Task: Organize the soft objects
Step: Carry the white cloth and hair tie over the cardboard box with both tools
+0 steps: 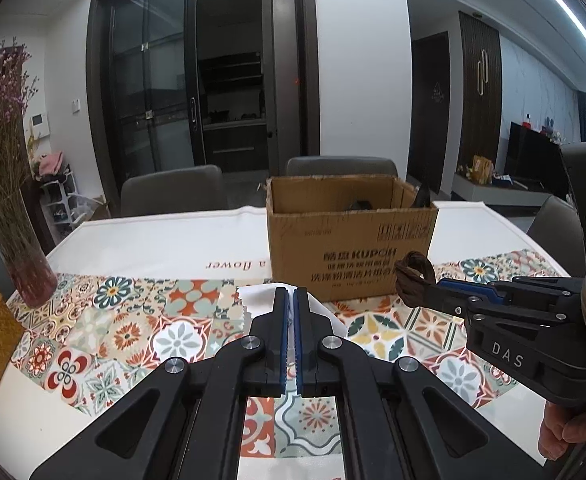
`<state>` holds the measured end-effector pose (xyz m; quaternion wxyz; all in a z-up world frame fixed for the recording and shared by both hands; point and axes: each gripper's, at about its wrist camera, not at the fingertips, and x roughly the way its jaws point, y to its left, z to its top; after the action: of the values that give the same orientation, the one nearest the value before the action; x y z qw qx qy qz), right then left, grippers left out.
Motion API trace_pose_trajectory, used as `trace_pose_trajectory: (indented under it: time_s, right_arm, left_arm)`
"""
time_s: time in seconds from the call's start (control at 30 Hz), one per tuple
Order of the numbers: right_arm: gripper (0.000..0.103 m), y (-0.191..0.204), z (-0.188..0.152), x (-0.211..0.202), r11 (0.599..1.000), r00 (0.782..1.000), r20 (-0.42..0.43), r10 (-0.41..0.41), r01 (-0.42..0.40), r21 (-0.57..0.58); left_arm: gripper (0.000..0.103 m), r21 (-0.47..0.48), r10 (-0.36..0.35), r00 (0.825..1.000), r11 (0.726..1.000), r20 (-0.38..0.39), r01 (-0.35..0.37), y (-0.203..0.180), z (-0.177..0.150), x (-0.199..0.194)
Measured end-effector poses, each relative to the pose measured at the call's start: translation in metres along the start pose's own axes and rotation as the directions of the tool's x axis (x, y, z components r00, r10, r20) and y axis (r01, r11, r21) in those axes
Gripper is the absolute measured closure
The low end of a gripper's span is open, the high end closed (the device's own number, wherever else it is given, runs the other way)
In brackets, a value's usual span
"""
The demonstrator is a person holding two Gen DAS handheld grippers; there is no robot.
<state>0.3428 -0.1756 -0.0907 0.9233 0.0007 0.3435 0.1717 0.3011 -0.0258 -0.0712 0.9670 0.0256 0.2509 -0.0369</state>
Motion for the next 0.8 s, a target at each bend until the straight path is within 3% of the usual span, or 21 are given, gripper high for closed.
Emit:
trace_pose_trajectory:
  time_s: [0.8]
  right_arm:
    - [0.092,-0.016,0.062,-0.050,0.997,0.979,0.191,-0.066,0.056,0.058]
  left_arm:
    - [0.098,0.036,-0.054,0.980,0.998,0.191,0.048,-0.014,0.075,-0.013]
